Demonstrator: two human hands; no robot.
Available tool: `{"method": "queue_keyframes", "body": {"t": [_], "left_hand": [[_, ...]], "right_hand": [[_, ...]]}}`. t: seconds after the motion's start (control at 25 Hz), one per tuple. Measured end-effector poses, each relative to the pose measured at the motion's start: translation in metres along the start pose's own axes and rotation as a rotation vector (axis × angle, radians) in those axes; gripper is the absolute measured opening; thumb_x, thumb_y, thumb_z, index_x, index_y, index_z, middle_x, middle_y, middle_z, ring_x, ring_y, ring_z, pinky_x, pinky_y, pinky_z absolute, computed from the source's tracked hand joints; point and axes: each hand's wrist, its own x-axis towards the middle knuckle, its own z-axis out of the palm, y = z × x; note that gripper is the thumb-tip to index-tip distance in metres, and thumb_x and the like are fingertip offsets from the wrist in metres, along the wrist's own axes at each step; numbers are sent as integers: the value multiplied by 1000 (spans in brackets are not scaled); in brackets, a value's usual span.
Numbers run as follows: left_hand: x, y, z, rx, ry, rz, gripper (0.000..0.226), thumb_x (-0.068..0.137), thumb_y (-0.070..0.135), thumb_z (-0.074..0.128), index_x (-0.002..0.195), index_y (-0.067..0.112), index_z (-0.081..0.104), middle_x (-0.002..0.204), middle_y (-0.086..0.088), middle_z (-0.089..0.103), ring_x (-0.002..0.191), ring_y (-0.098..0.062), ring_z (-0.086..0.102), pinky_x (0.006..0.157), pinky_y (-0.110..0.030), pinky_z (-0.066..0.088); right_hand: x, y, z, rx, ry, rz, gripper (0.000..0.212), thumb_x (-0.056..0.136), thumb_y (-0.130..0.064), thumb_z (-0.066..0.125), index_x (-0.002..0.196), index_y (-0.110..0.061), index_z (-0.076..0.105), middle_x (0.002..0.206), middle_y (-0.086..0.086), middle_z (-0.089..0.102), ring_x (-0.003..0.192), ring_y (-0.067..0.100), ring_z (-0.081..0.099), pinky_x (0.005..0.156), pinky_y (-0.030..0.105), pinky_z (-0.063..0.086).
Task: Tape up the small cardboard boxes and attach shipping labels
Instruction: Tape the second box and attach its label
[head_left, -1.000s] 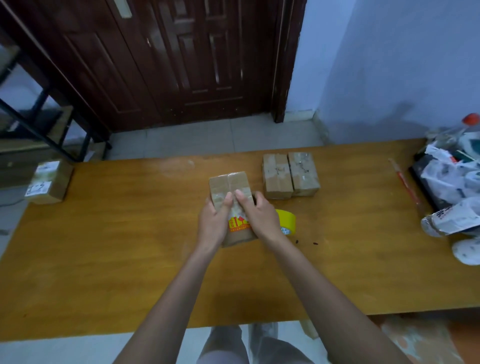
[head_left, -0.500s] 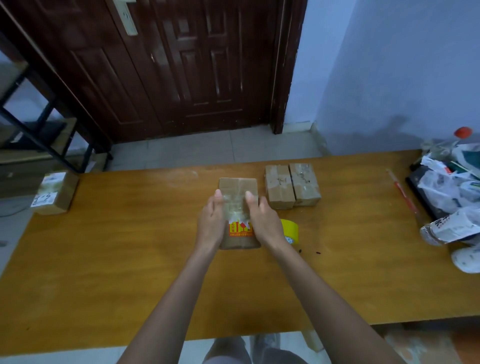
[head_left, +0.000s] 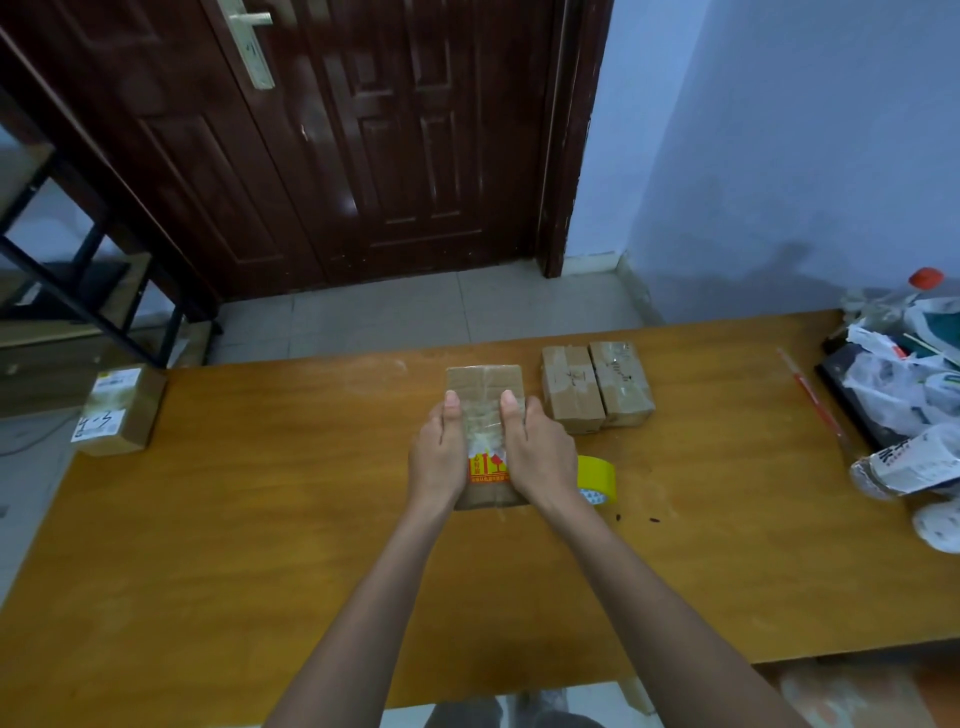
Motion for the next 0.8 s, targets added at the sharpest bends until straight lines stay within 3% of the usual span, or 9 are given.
{"method": "queue_keyframes", "body": {"t": [0.12, 0.2, 0.32, 0.4, 0.48, 0.56, 0.64, 0.72, 0.8], "left_hand": [[1, -1, -3, -142, -76, -180, 52, 94, 52, 53, 126, 12, 52, 112, -1, 67, 99, -16, 66, 85, -36, 55], [-1, -6, -3, -105, -66, -151, 52, 90, 49, 62, 126, 14, 51, 110, 2, 66, 98, -14, 66, 80, -32, 56], [-1, -10, -2, -49, 0, -113, 34, 94, 49, 55, 112, 20, 58, 98, 9, 66, 85, -3, 64, 57, -11, 46], [-2, -12, -1, 24, 37, -70, 29, 97, 47, 51, 104, 20, 60, 89, 13, 65, 78, 3, 60, 54, -6, 42], [-3, -14, -2, 86, 66, -41, 33, 99, 46, 48, 101, 17, 63, 86, 11, 66, 77, -2, 62, 62, -10, 45], [-1, -17, -1, 99, 60, -26, 39, 101, 45, 42, 102, 15, 67, 89, 4, 71, 82, -14, 66, 74, -32, 53], [1, -15, 0, 114, 44, -6, 45, 102, 47, 38, 96, 15, 69, 86, -1, 71, 80, -20, 67, 73, -43, 54], [-1, -12, 1, 115, 31, 16, 49, 103, 47, 33, 96, 15, 68, 88, -3, 72, 82, -22, 67, 73, -44, 54], [-2, -10, 1, 54, -2, -18, 52, 104, 49, 26, 114, 17, 66, 109, -1, 71, 100, -17, 66, 83, -33, 52]], "right_hand": [[11, -1, -3, 100, -129, 114, 60, 95, -65, 20, 98, -15, 53, 98, 10, 66, 92, 32, 61, 75, 41, 46], [19, -2, -6, 183, -191, 138, 68, 89, -74, 28, 98, -14, 59, 99, 7, 67, 92, 27, 61, 77, 42, 48], [12, 1, -4, 304, -252, 68, 63, 75, -80, 47, 101, -25, 65, 94, -11, 68, 87, 11, 66, 77, 38, 55], [7, 4, -1, 290, -245, 4, 45, 83, -67, 54, 103, -28, 66, 95, -11, 70, 86, 7, 66, 77, 37, 55], [6, 6, 3, 225, -210, -49, 39, 93, -56, 50, 96, -22, 67, 90, -4, 71, 83, 14, 66, 75, 40, 53], [4, 7, 5, 153, -140, -49, 45, 97, -53, 43, 81, -16, 64, 78, 1, 68, 73, 20, 63, 67, 41, 50], [3, 7, 7, 139, -65, -29, 50, 101, -48, 37, 67, -15, 54, 68, 5, 61, 64, 23, 57, 60, 40, 44], [1, 9, 8, 155, -38, -44, 49, 103, -42, 34, 61, -21, 43, 63, 2, 54, 60, 20, 50, 57, 37, 37], [4, 9, 6, 192, -103, 2, 46, 104, -42, 30, 68, -20, 50, 73, 4, 60, 69, 20, 54, 63, 36, 40]]}}
